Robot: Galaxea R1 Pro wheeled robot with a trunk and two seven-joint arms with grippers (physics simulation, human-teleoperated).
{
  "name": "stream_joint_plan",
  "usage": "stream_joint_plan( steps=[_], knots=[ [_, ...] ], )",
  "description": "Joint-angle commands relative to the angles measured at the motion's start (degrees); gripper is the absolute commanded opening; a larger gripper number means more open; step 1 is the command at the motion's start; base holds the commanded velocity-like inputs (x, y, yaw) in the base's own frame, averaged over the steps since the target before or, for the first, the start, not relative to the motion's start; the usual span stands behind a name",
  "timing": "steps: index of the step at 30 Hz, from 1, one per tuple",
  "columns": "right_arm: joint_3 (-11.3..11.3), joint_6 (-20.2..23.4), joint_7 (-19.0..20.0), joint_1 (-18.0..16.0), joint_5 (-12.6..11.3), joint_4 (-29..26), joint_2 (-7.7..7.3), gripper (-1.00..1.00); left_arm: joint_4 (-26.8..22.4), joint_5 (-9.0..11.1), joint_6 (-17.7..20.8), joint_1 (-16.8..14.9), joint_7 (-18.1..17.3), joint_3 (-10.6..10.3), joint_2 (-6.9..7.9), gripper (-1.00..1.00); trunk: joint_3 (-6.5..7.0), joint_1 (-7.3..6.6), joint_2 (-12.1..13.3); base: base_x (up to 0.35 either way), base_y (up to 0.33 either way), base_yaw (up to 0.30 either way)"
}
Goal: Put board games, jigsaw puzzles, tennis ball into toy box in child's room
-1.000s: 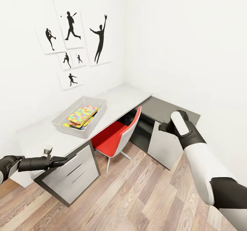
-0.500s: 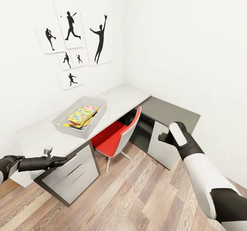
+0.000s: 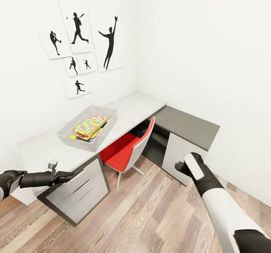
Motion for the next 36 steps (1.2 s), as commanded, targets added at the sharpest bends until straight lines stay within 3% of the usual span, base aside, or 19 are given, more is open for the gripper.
stream_joint_plan(
  steps=[1,7,17,22,28,36],
  knots=[
    [0.3,-0.4,-0.5,1.2,-0.5,-0.1,-0.08,1.0,0.0,0.4,0.6,0.0,-0.2,-0.5,0.03,1.0,-0.11,0.03,-0.1,0.0,0.0,0.0],
    [0.4,-5.0,-0.4,7.1,-0.4,-0.1,-0.4,1.0,-0.1,0.4,0.6,0.0,-0.2,-0.5,0.0,1.0,-0.22,0.03,-0.1,-0.023,0.044,-0.023],
    [0.6,-9.2,-0.4,12.1,-0.5,0.0,-0.13,1.0,0.0,0.3,0.6,0.0,-0.3,-0.5,0.16,1.0,-0.86,0.03,-0.1,-0.03,0.066,-0.156],
    [0.7,-11.0,0.2,14.5,-0.5,0.1,0.0,1.0,0.0,0.4,0.6,0.0,-0.3,-0.5,1.35,1.0,-1.22,0.03,-0.1,-0.077,0.046,-0.183],
    [1.0,-11.8,1.6,15.4,-0.5,0.1,0.09,1.0,0.0,0.4,0.6,0.0,-0.3,-0.5,2.04,1.0,-1.63,0.03,-0.1,-0.208,0.148,-0.191],
    [4.2,-14.4,2.5,15.7,-0.6,0.4,0.63,1.0,0.0,0.4,0.6,0.0,-0.3,-0.5,2.18,1.0,-1.73,0.03,-0.1,-0.235,0.189,-0.255]
  ],
)
